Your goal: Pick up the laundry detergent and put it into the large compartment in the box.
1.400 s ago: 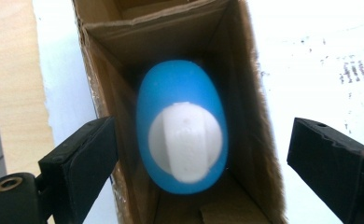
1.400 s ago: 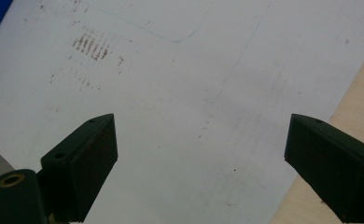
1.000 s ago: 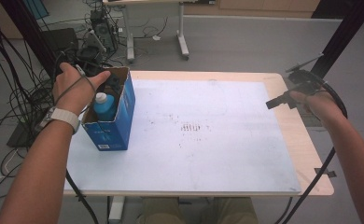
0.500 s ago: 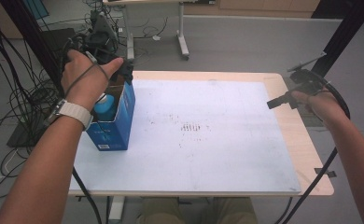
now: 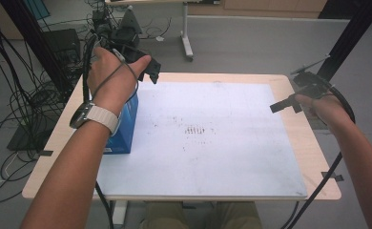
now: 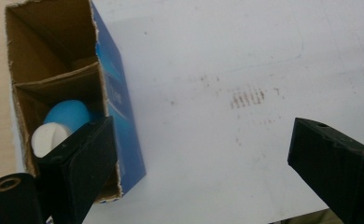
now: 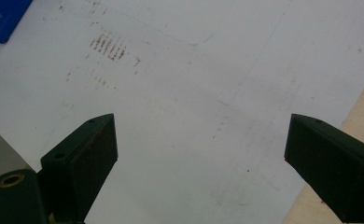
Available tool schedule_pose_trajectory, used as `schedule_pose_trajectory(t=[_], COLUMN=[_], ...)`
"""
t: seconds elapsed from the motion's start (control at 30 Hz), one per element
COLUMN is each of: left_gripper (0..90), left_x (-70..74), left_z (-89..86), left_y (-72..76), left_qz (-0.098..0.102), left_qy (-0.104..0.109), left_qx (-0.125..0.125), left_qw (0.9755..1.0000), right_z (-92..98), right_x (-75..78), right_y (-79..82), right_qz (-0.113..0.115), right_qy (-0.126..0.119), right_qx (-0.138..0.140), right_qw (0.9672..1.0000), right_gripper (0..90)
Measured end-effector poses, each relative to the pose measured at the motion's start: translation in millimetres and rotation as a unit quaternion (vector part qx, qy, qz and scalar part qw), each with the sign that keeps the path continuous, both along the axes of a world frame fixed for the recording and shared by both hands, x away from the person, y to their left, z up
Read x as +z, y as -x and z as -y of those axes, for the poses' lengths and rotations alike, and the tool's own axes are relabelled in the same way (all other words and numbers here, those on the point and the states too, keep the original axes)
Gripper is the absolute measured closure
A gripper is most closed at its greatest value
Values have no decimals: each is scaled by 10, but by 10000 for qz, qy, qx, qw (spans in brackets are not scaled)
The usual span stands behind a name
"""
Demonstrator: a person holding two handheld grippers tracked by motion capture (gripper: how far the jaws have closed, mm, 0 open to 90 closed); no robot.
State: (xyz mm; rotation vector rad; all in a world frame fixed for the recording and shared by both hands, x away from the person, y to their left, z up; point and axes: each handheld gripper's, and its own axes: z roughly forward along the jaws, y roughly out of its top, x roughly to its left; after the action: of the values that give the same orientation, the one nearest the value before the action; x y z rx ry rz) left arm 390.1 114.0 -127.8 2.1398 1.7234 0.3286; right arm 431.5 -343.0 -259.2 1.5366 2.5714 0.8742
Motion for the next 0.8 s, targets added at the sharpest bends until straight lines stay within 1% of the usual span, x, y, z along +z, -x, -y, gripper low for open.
schedule_pose_trajectory(t=[0.1,0.27,0.3,0.33,0.4,0.5,0.57,0.67,0.73,0.77,0.8], left_gripper=[86,86,86,86,86,84,84,84,84,84,84], left_x=[-14,-83,-83,-103,-109,-119,-129,-149,-158,-192,-215], left_z=[57,174,174,224,265,330,374,435,458,484,496], left_y=[13,27,27,33,42,62,81,113,129,147,154], left_qz=[-20,-66,-66,-70,-59,-53,-77,-52,-59,-120,-157], left_qy=[8,17,17,-41,-69,-38,-64,-118,-109,0,54], left_qx=[-28,-54,-54,-72,-99,-83,-91,-125,-116,-87,-97], left_qw=[10000,10000,10000,9999,9999,9999,9999,9998,9999,9999,9998], right_z=[-9,-27,-26,-23,-20,-23,-25,-28,-29,-28,-29], right_x=[5,31,36,41,45,41,38,34,35,37,38], right_y=[5,26,30,33,40,51,60,74,84,90,95], right_qz=[14,42,61,69,73,70,70,77,89,92,98], right_qy=[1,1,1,0,-4,-3,-13,-24,-36,-39,-46], right_qx=[6,23,34,29,25,33,42,51,56,63,65], right_qw=[10000,10000,10000,10000,10000,10000,10000,10000,9999,9999,9999], right_gripper=[94,94,94,94,94,93,93,93,93,94,93])
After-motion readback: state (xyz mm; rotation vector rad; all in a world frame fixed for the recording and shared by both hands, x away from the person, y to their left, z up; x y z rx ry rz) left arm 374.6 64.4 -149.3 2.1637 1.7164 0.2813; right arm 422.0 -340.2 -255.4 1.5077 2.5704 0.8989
